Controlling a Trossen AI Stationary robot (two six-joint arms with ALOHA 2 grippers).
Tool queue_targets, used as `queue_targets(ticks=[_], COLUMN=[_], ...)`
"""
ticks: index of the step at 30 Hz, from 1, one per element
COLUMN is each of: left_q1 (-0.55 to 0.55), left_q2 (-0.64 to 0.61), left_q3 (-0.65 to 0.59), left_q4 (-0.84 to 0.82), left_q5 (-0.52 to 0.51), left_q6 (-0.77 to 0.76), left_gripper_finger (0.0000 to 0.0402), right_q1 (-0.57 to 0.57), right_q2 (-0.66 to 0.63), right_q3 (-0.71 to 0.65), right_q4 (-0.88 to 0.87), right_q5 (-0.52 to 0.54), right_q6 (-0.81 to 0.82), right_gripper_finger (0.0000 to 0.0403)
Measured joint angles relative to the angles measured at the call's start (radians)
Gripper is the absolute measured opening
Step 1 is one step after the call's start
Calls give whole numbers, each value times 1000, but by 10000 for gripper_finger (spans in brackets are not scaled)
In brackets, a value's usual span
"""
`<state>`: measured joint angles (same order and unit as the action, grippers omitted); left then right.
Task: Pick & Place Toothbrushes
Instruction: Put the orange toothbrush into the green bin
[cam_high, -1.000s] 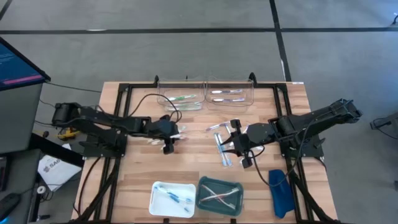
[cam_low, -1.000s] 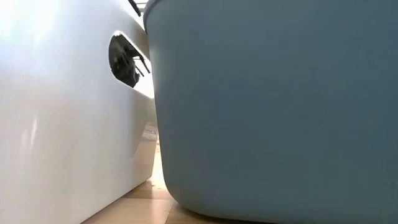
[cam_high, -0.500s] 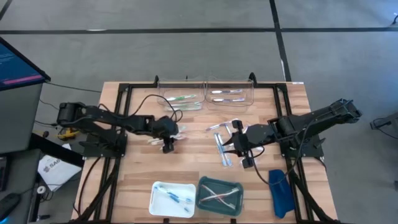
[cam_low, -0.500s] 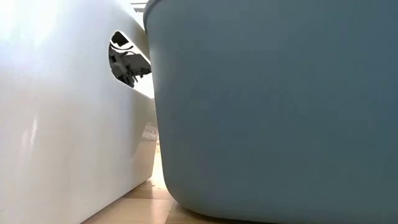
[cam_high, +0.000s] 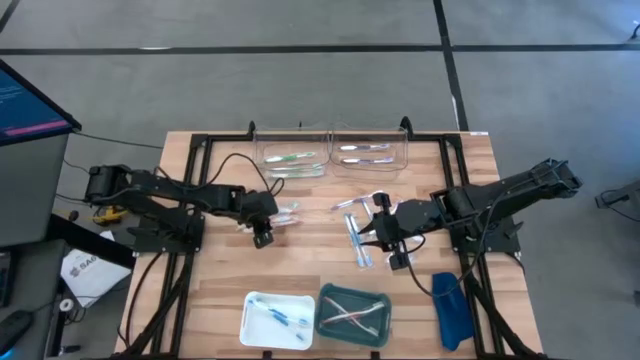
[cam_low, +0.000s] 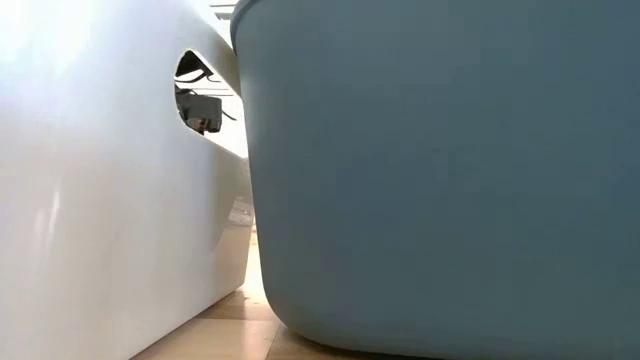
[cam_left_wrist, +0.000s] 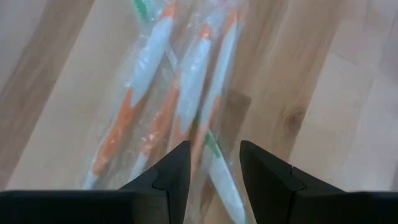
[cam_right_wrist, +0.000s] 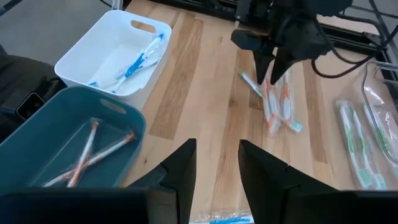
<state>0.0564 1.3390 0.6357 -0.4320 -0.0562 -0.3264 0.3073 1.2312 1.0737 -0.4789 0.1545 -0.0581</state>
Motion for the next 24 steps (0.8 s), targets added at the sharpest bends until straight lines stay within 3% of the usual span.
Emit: queue_targets(ticks=[24], left_q1=[-5], left_q2=[60], left_q3=[-29], left_q4=[67], left_q5=[-25], left_q6=[-16], left_gripper_finger=[131], right_q1=[-1], right_q2=[0], right_q3=[0], right_q4=[25], right_q5=[0], right_q6=[-47], right_gripper_finger=[113])
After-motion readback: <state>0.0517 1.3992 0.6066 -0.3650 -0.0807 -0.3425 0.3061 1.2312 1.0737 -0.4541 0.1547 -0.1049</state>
